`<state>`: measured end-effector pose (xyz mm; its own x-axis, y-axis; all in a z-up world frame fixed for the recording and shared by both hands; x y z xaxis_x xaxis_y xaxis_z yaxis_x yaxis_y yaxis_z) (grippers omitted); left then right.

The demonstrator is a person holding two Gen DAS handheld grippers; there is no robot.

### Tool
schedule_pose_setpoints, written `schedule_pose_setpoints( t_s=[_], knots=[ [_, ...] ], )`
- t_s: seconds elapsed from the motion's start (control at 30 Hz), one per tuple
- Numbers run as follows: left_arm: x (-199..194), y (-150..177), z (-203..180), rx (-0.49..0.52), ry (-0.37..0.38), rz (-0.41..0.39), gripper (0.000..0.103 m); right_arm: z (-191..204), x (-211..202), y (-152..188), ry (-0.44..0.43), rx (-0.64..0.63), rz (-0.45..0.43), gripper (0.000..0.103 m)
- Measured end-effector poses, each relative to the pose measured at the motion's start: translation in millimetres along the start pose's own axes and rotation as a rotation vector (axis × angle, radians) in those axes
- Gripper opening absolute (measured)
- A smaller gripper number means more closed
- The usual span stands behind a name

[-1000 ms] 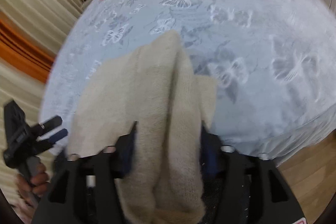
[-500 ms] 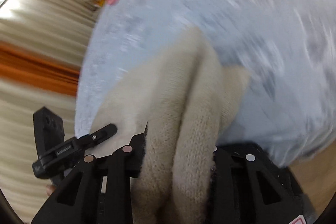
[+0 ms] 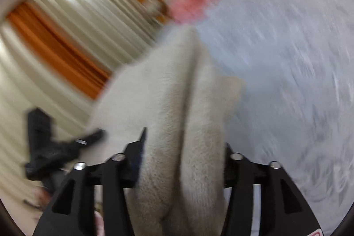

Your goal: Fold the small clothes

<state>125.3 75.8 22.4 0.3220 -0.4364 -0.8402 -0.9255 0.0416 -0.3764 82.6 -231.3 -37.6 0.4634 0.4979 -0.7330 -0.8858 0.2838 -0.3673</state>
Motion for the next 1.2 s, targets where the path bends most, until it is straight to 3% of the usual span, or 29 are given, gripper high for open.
schedule_pose_setpoints(
  t_s=[0.03,0.07,0.1,0.13,0.17,0.2,0.23,0.3,0.33,0.43,0.47,0.5,0.53,0.57,0.67,0.77,0.83,0.9,0.93,1.0,1.07,1.1,1.13,1.2],
  knots=[
    [28.7,7.1,24.4,-0.051,-0.087,0.045,0.056,-11.2,23.4,4.4,0.091,0.027,0.066,0.049],
    [51.8,13.7,40.7,-0.095,-0.135,0.101,0.050,-30.2,48.4,18.0,0.237,0.058,0.161,0.042],
    [61.5,22.3,50.1,-0.115,-0.131,0.134,0.048,-32.6,51.4,22.9,0.240,0.056,0.171,0.040],
    [64.6,30.0,58.2,-0.136,-0.093,0.141,0.050,-29.8,43.0,29.1,0.183,0.047,0.133,0.040],
    [56.7,38.3,64.2,-0.162,-0.032,0.090,0.053,-20.8,27.6,33.1,0.194,0.016,0.080,0.041],
    [50.9,42.9,66.8,-0.175,-0.021,0.069,0.057,-15.4,21.3,34.3,0.209,-0.011,0.068,0.049],
    [47.5,46.0,67.8,-0.179,-0.022,0.064,0.066,-8.6,16.1,33.8,0.229,-0.047,0.063,0.065],
    [46.7,48.0,68.1,-0.214,-0.005,0.057,0.078,-4.0,13.9,30.9,0.262,-0.087,0.053,0.080],
    [51.7,51.7,70.0,-0.242,0.025,0.068,0.088,-6.0,21.4,28.3,0.275,-0.104,0.068,0.081],
    [75.5,53.2,68.4,-0.304,0.039,0.137,0.090,-25.5,59.2,29.4,0.285,-0.052,0.198,0.080],
    [85.1,56.9,69.1,-0.321,0.057,0.160,0.090,-27.6,69.9,31.2,0.245,-0.015,0.229,0.076],
    [91.3,58.6,69.9,-0.331,0.087,0.167,0.089,-34.5,75.9,32.2,0.170,0.037,0.255,0.055],
    [94.9,61.5,69.8,-0.340,0.120,0.178,0.072,-43.3,81.3,34.0,0.077,0.111,0.269,0.049],
    [99.0,61.2,70.2,-0.349,0.170,0.199,0.060,-44.4,79.5,33.7,0.066,0.133,0.258,0.042],
    [83.9,53.1,68.5,-0.317,0.172,0.213,0.043,-29.7,46.7,29.0,0.014,0.120,0.219,0.026],
    [70.3,49.8,68.7,-0.249,0.139,0.226,0.042,-12.2,16.8,36.6,0.001,0.060,0.194,0.027],
    [83.5,54.5,72.7,-0.233,0.090,0.263,0.046,-15.1,28.4,47.6,0.063,0.034,0.226,0.036],
    [97.0,59.8,73.4,-0.219,0.051,0.280,0.056,-31.1,60.6,60.9,0.196,0.024,0.313,0.047],
    [97.7,61.7,73.2,-0.226,0.051,0.276,0.061,-35.6,62.7,60.5,0.189,0.054,0.303,0.048],
    [80.1,62.8,68.1,-0.224,0.030,0.231,0.061,-33.7,38.7,57.2,0.151,0.120,0.218,0.048],
    [50.6,59.6,58.3,-0.164,-0.050,0.154,0.061,-16.0,2.3,49.8,0.212,0.075,0.092,0.048],
    [42.5,56.1,53.3,-0.137,-0.074,0.126,0.061,-6.5,-7.3,45.3,0.223,0.031,0.057,0.043],
    [31.0,50.8,44.8,-0.100,-0.106,0.081,0.061,2.0,-10.1,38.4,0.220,-0.010,0.044,0.022],
    [22.9,40.4,29.7,-0.052,-0.137,0.035,0.061,23.3,-7.2,21.1,0.210,-0.094,0.067,0.000]
  ],
)
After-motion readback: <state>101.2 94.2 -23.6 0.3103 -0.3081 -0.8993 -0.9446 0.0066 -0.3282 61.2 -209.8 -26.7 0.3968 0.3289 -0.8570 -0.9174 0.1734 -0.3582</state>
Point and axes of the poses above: each gripper's, at about its wrist camera, not at the fingertips, and x roughly the way its jaws point, z to its left, y to its underside, the point moved 2 cm from there along x, roughly the way its jaws point, and after that the axes turned 10 degrees about z, right-handed, at the moved point
